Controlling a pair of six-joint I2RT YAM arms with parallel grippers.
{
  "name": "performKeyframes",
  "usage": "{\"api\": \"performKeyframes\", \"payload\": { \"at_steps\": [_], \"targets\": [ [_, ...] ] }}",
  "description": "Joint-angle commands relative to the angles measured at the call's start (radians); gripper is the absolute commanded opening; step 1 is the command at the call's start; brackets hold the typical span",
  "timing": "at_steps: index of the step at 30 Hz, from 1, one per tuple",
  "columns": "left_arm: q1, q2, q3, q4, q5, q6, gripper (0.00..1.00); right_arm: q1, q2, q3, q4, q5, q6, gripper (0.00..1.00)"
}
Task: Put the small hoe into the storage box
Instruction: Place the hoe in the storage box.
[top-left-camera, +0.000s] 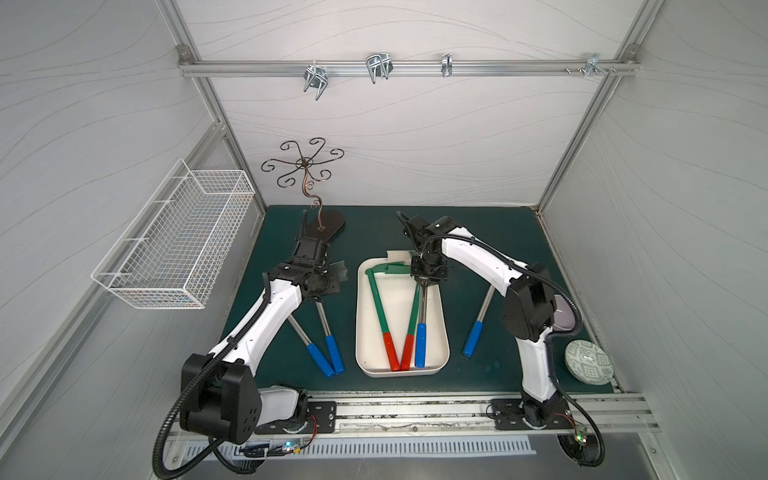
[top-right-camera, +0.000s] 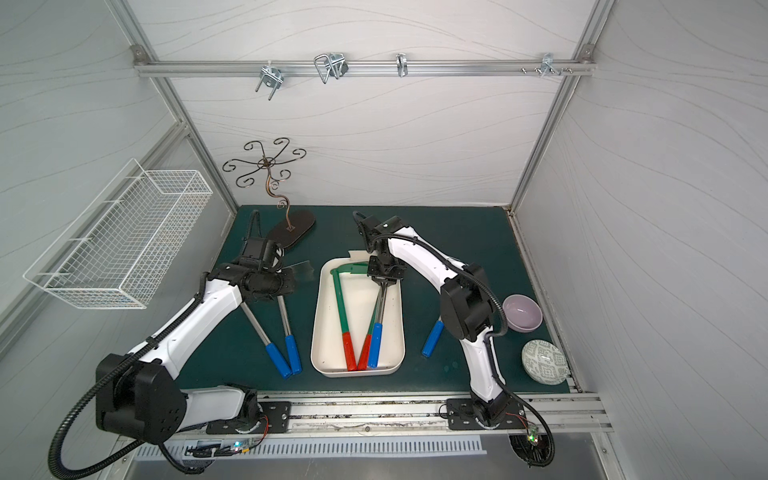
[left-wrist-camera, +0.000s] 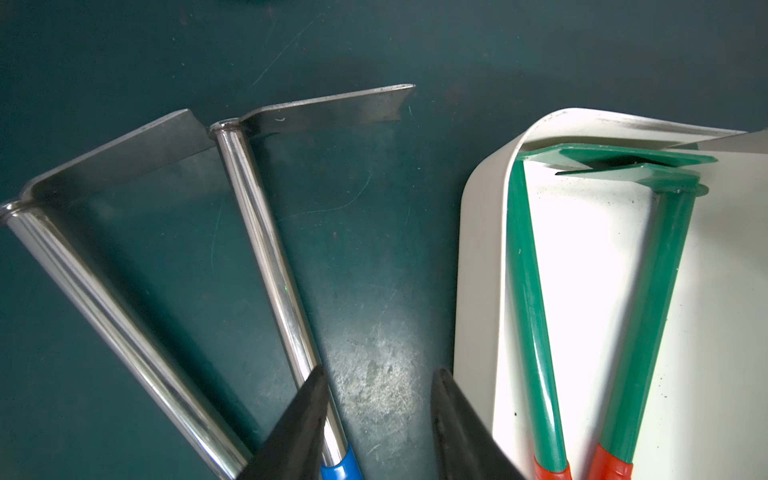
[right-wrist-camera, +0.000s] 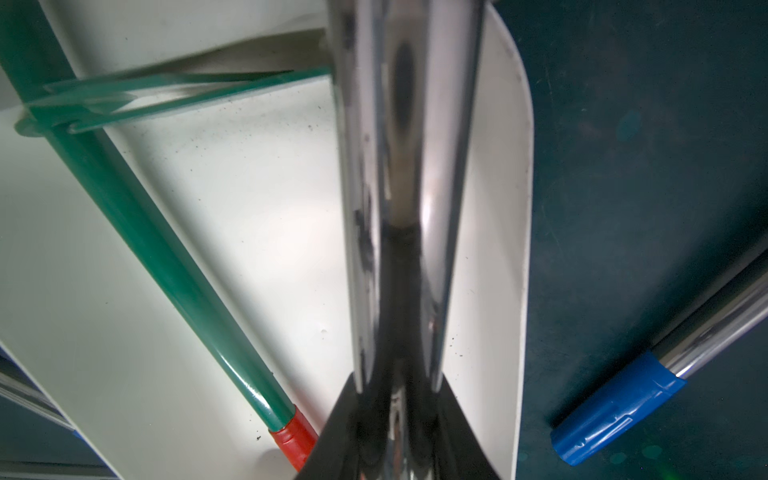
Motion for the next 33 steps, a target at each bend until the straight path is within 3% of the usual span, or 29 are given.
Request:
{"api": "performKeyframes", "payload": {
  "at_steps": [1, 33],
  "targets": [
    [0.007, -0.014, 0.006, 0.025, 0.000, -0.010, 0.43, 0.008, 0.018, 0.028, 0.002, -0.017, 0.029, 0.00],
    [0.009, -0.011, 0.007, 0.024, 0.003, -0.011, 0.43, -0.007, 0.108, -0.041, 0.066, -0.058, 0.102, 0.00]
  ]
}}
